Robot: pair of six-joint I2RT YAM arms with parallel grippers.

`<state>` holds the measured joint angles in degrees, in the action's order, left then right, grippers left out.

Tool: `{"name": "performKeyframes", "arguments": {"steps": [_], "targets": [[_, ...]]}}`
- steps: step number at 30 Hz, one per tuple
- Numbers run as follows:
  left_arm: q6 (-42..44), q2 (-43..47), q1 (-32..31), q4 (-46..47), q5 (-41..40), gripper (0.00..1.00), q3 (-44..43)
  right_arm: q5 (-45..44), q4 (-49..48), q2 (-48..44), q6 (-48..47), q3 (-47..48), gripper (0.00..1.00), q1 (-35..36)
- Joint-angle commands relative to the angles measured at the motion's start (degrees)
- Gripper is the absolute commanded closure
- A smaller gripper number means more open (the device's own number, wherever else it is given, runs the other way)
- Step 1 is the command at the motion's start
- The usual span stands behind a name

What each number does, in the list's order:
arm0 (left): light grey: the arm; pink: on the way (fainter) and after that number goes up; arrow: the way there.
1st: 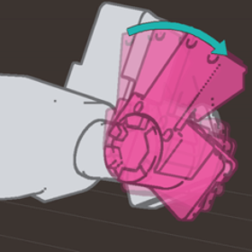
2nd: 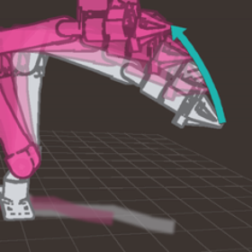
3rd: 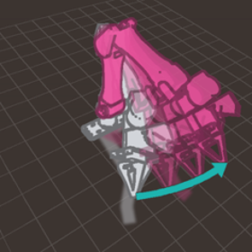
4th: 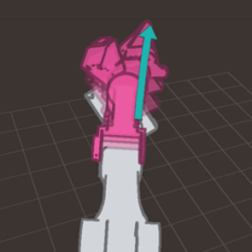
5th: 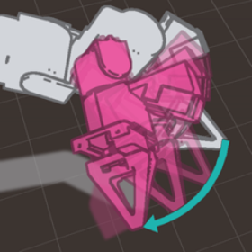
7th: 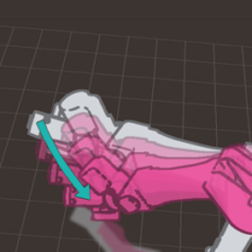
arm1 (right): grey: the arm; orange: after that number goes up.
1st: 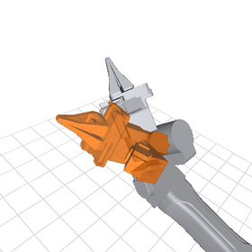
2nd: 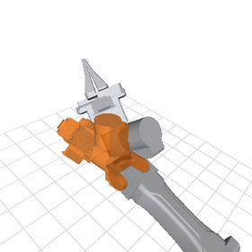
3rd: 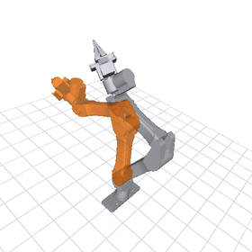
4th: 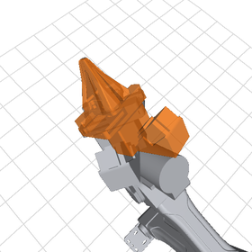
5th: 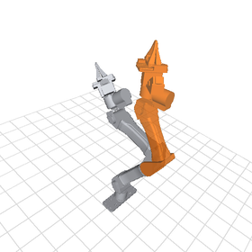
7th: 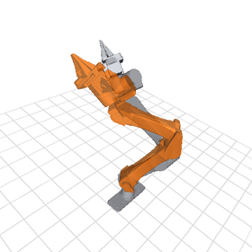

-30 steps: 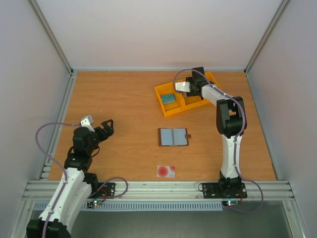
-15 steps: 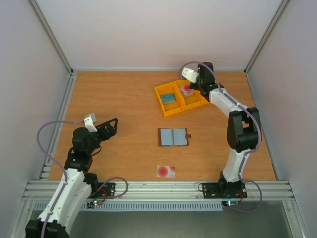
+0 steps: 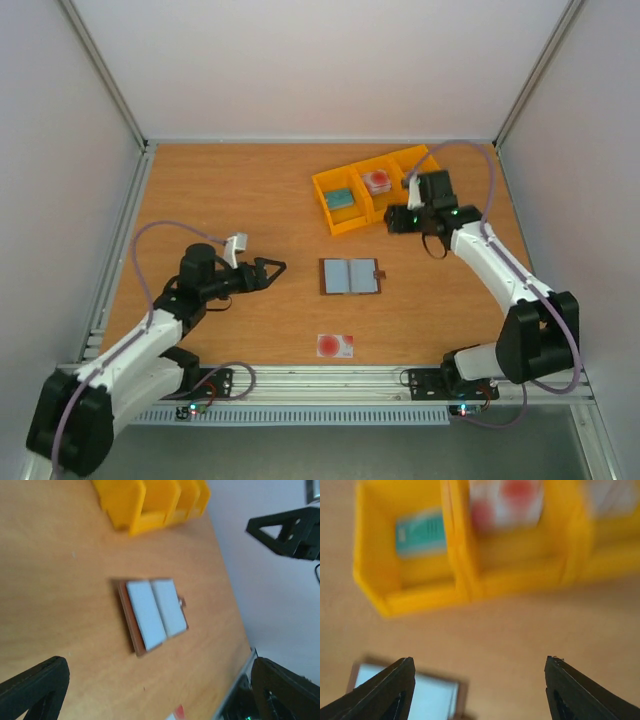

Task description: Take the credit cards out of the card holder

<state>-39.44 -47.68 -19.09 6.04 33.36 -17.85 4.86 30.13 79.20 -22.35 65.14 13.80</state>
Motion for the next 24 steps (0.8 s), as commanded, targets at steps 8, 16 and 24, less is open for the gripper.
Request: {"name": "performKeyframes", "arguments": {"steps": [8,16,24], "targets": [[-5.3,-26.7,-7.8,-3.5,2.1,0.01,-10.9,18.9,-0.1,9.5,16.5,-15.3,0.33,1.7],[-7.3,-40.4,-13.7,-2.0,-1.6,0.01,-16.3,20.7,-3.9,13.9,17.1,-18.4,0.43,2.4],[-9.9,-49.3,-17.7,3.2,-1.0,0.01,-21.4,22.8,-4.7,15.9,17.0,-18.0,0.46,4.6]]}}
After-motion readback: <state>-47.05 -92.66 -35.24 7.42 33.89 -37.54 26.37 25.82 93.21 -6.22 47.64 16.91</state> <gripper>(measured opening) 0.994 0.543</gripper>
